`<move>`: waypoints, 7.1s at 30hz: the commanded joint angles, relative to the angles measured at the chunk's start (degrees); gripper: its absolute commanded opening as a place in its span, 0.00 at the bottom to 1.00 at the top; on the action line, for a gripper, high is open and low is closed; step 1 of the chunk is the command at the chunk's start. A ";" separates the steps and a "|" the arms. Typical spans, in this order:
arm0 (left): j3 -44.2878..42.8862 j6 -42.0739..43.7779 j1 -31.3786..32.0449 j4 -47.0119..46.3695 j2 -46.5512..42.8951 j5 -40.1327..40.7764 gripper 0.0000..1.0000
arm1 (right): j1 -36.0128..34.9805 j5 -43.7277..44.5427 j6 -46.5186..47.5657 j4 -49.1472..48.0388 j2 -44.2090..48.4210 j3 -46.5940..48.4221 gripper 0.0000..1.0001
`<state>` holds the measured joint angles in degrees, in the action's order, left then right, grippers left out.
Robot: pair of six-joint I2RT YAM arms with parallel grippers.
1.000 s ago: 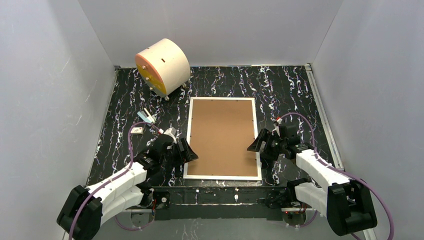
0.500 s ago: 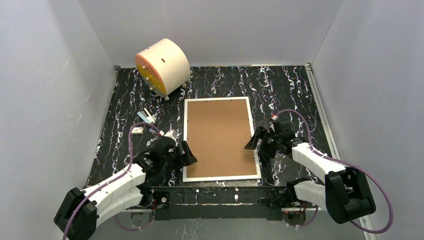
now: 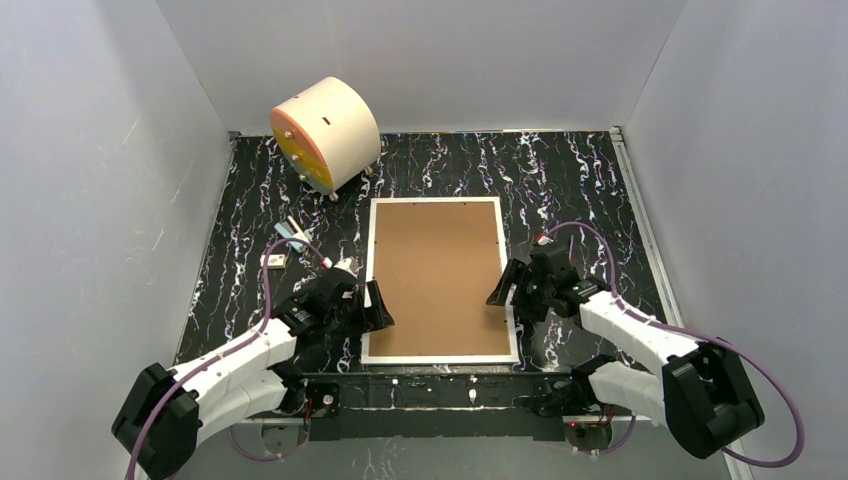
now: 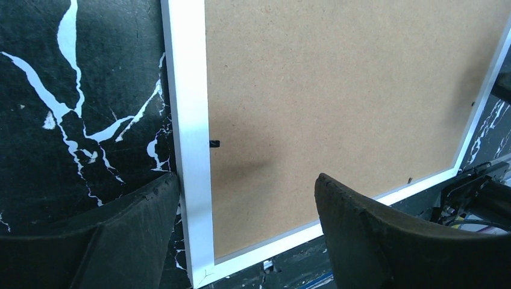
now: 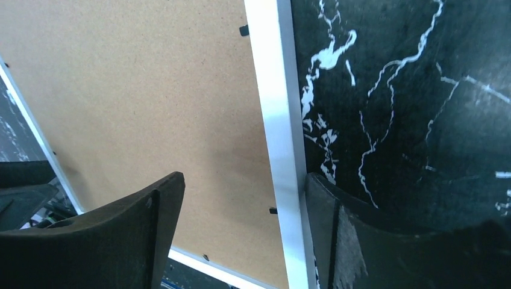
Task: Take the photo out of the frame
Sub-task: Adjust the photo frame at the center of the board, then pick up the screwdriver from the center of the board.
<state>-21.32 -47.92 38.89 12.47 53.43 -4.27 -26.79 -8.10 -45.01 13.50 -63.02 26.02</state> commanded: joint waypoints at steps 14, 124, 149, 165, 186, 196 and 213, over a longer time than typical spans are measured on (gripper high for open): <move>-3.26 1.34 1.22 6.06 -2.91 1.63 0.94 | -4.89 21.34 -0.30 19.84 1.72 14.84 0.96; -30.17 22.56 -5.33 2.31 10.08 -9.83 0.98 | 4.80 -42.73 23.95 0.64 5.54 14.84 0.01; -19.99 -2.47 -12.53 -60.67 15.36 -50.71 0.98 | -1.77 -64.97 -3.87 -34.08 1.04 7.05 0.01; -20.65 -4.37 -10.61 -63.45 14.12 -59.84 0.49 | -1.91 -64.91 -17.56 -52.41 -3.29 4.04 0.01; -19.31 -5.57 -10.18 -63.47 12.88 -60.87 0.37 | -1.85 -59.22 -28.13 -66.47 -5.97 0.25 0.01; -18.62 -5.03 -10.15 -62.79 13.75 -57.47 0.00 | -2.20 -56.70 -28.99 -68.20 -6.41 -0.65 0.01; -13.14 -4.65 -10.15 -55.01 8.91 -36.93 0.00 | -2.19 -42.88 -11.17 -50.47 6.45 -1.24 0.87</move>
<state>-35.73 -51.57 28.62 -41.71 66.41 -49.08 -28.99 -56.01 -59.94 -35.83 -59.37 25.43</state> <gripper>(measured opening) 0.042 0.861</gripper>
